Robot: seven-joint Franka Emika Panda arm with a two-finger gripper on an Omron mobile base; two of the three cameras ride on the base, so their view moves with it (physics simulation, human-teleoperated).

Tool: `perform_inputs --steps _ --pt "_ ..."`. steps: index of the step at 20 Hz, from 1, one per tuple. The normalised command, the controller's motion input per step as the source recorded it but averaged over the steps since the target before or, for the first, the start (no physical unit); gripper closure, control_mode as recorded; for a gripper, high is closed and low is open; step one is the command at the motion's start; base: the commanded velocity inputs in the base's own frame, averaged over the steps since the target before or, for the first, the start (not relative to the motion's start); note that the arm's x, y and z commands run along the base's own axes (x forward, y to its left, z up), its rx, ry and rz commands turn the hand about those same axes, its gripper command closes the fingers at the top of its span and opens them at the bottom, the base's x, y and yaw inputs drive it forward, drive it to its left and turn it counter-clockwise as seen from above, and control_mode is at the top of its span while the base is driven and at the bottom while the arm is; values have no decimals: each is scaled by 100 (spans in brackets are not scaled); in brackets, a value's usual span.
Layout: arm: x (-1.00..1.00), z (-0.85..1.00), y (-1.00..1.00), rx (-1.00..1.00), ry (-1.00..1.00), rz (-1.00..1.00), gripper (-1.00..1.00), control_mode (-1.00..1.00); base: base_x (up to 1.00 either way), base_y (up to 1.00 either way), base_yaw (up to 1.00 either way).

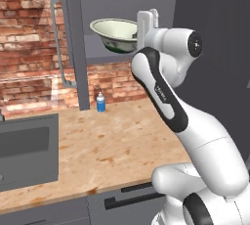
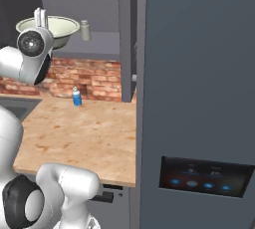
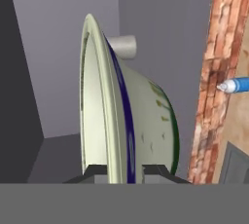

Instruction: Pick the mug and place it in the sink. Pick the bowl and place it in the open cabinet and then close the cabinet.

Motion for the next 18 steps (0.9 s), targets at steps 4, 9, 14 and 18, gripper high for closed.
perform_inputs --steps 4,9,14,18 --pt "32 -1 7 0 0 0 100 -100 0 0 0" --pt "19 -7 5 0 2 0 100 -100 0 0 0" --pt "19 -14 7 0 2 0 100 -100 0 0 0" --pt "16 -10 10 0 1 0 100 -100 0 0 0"
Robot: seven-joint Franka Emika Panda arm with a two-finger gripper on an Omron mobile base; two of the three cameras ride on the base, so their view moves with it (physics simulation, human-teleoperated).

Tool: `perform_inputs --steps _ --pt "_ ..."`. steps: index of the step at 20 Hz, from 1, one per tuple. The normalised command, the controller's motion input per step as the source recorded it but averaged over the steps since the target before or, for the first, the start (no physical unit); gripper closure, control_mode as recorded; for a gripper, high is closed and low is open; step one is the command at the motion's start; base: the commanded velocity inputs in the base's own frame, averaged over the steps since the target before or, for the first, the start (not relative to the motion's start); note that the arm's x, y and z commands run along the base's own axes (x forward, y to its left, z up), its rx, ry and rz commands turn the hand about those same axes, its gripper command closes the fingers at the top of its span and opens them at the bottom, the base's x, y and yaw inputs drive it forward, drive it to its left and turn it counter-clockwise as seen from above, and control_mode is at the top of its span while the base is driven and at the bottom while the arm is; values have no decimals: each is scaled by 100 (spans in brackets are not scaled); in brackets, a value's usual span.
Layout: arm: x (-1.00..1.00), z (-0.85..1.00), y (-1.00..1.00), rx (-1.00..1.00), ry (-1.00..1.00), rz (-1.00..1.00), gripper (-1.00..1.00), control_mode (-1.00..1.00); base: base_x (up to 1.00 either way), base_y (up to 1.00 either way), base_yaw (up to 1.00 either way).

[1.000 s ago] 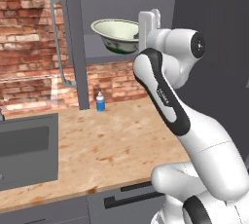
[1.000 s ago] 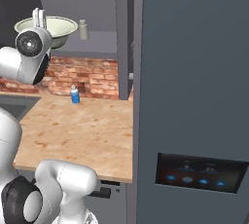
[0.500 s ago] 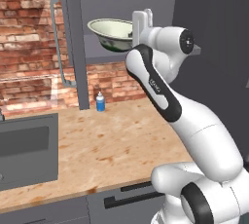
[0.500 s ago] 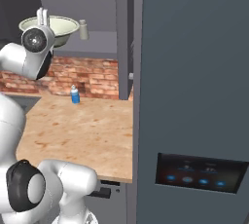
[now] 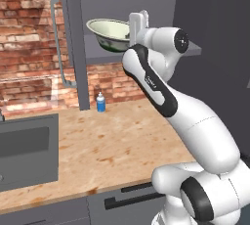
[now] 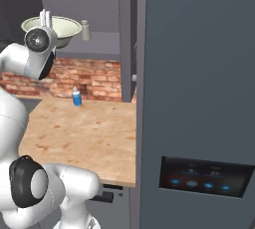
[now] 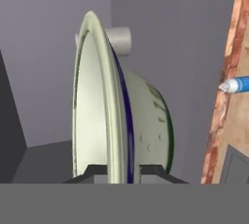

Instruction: Pick the mug and place it in the sink. Pick the bowl and place it in the open cabinet and then close the cabinet.

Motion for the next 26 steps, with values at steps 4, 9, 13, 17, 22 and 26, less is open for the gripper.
perform_inputs --steps 4,9,13,17,22,26 --pt "20 -10 4 0 0 0 100 -100 0 0 0" --pt "21 -13 7 0 2 0 100 -100 0 0 0" --pt "3 -5 8 0 0 0 -100 -100 0 0 0" --pt "1 0 19 0 0 0 -100 -100 0 0 0" --pt "0 6 1 0 0 0 -100 -100 0 0 0" --pt "0 13 0 0 0 0 -100 -100 0 0 0"
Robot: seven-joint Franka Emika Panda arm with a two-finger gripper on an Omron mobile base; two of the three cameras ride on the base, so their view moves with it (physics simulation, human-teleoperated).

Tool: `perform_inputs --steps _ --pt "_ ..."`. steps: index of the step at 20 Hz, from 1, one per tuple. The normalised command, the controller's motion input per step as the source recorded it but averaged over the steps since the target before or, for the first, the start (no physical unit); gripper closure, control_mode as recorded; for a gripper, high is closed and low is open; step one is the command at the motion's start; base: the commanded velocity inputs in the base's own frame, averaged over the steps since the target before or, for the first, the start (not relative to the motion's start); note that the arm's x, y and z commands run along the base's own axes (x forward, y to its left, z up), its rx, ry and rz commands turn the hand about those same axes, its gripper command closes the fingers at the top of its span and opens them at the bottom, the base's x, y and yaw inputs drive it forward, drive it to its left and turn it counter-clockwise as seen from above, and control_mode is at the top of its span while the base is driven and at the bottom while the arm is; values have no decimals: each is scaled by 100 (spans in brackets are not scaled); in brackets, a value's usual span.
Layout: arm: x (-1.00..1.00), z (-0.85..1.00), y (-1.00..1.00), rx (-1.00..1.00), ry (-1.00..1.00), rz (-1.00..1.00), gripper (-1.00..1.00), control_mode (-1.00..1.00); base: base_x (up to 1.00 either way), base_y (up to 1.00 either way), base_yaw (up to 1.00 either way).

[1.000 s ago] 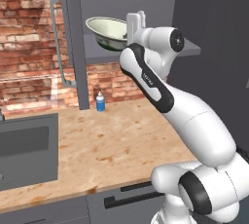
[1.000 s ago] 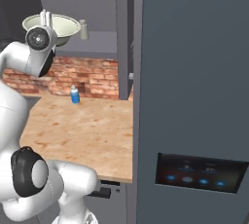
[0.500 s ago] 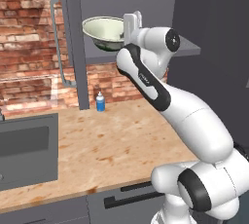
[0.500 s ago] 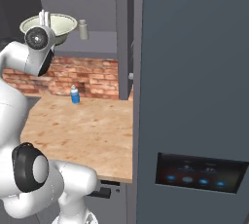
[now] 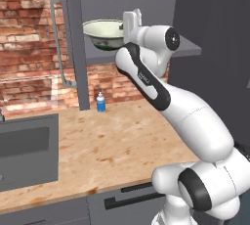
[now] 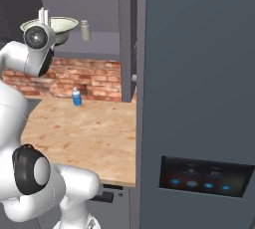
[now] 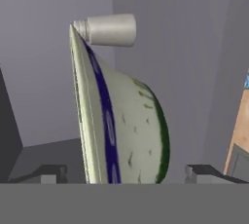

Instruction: Pick the mug and place it in the sink. Pick the bowl and place it in the open cabinet and then close the cabinet.

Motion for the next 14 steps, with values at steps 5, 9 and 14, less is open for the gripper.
perform_inputs --steps 5,9,14 --pt "0 21 0 0 0 0 -100 -100 0 0 0" --pt "-3 29 0 0 -2 0 -100 -100 0 0 0" --pt "-34 17 0 0 -1 0 -100 -100 0 0 0"
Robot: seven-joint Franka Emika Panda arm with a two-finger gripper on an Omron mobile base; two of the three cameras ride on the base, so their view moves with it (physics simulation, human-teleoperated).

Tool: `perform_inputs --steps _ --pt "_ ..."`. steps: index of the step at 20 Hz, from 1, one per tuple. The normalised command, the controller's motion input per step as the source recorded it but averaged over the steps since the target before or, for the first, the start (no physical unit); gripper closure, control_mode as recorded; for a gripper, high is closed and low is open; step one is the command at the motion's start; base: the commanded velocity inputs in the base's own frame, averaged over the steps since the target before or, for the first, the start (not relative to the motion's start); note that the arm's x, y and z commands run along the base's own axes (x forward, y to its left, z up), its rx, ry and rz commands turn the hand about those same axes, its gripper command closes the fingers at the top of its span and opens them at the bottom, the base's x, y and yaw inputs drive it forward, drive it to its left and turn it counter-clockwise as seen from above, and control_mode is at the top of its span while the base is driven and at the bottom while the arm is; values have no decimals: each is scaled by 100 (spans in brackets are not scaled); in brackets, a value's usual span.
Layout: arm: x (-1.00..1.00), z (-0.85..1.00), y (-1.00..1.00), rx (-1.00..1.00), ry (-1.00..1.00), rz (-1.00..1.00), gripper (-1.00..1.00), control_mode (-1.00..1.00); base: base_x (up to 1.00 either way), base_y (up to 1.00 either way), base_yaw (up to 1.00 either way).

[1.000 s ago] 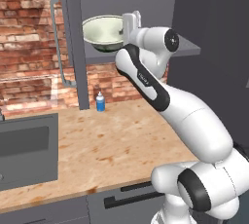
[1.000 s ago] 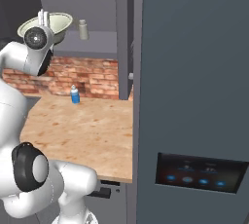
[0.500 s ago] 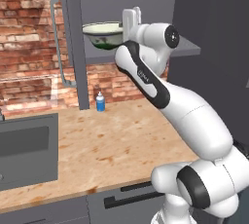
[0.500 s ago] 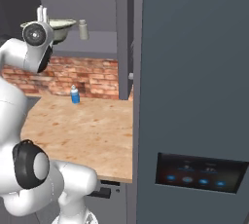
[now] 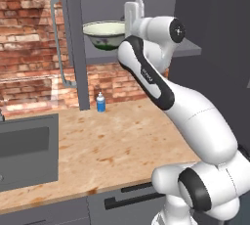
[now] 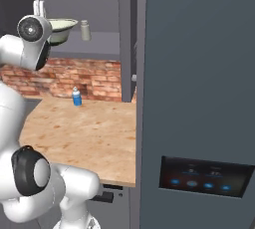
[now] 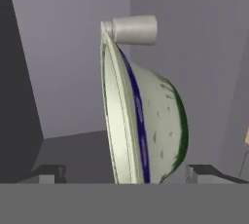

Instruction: Pick the mug and place it in the sink. Pick the bowl and place it in the open cabinet and then close the cabinet.

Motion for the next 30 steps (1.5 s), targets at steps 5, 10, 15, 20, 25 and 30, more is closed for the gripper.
perform_inputs --steps 5,10,15,20,25,30 --pt "-62 4 -1 0 -3 0 -100 -100 0 0 0" --pt "-76 0 -6 0 -1 0 -100 -100 0 0 0" --pt "-64 12 -23 0 -4 0 -100 -100 0 0 0" --pt "-78 5 -16 0 -3 0 -100 -100 0 0 0" --pt "-63 0 -12 0 1 9 -100 -100 0 0 0" --pt "-78 -5 -8 -2 0 12 -100 -100 0 0 0"
